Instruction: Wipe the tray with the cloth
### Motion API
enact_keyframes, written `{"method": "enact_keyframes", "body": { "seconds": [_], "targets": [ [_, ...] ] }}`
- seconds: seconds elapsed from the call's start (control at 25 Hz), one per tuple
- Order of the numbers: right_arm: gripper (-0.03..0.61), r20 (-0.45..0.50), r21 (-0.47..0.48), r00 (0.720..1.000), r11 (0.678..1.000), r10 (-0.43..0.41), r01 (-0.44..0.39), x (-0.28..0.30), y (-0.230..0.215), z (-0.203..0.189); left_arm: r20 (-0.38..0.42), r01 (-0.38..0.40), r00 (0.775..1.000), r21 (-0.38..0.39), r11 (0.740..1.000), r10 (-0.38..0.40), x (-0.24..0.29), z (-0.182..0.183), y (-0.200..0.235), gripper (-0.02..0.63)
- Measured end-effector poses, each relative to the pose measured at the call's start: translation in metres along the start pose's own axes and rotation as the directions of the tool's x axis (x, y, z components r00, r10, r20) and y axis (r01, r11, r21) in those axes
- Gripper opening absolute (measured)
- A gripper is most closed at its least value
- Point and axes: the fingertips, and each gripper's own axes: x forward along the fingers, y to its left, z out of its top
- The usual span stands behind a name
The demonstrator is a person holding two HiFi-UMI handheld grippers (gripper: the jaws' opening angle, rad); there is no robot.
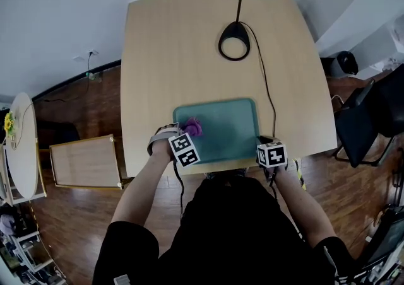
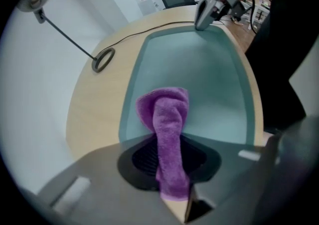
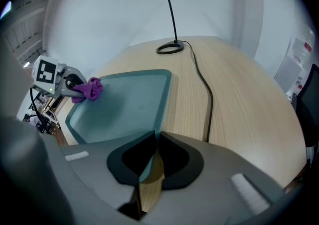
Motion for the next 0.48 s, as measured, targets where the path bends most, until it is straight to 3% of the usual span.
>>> {"method": "enact_keyframes", "body": {
  "seconds": [0.32,0.48],
  "targets": [
    [0.032,-0.009,0.006,1.0,1.0,0.01,-0.01,0.004,-0.004,-0.003,0.031,0.072,0.997,0.036,0.997,-0.073,-0.027,0.003,-0.094,0.107],
    [0.032,-0.013,0.007,1.0,1.0,0.002,-0.002,0.004,-0.006,-0.003,0.025,0.085,0.996,0.079,0.993,-0.088,-0.035,0.006,-0.115,0.107]
  ]
}}
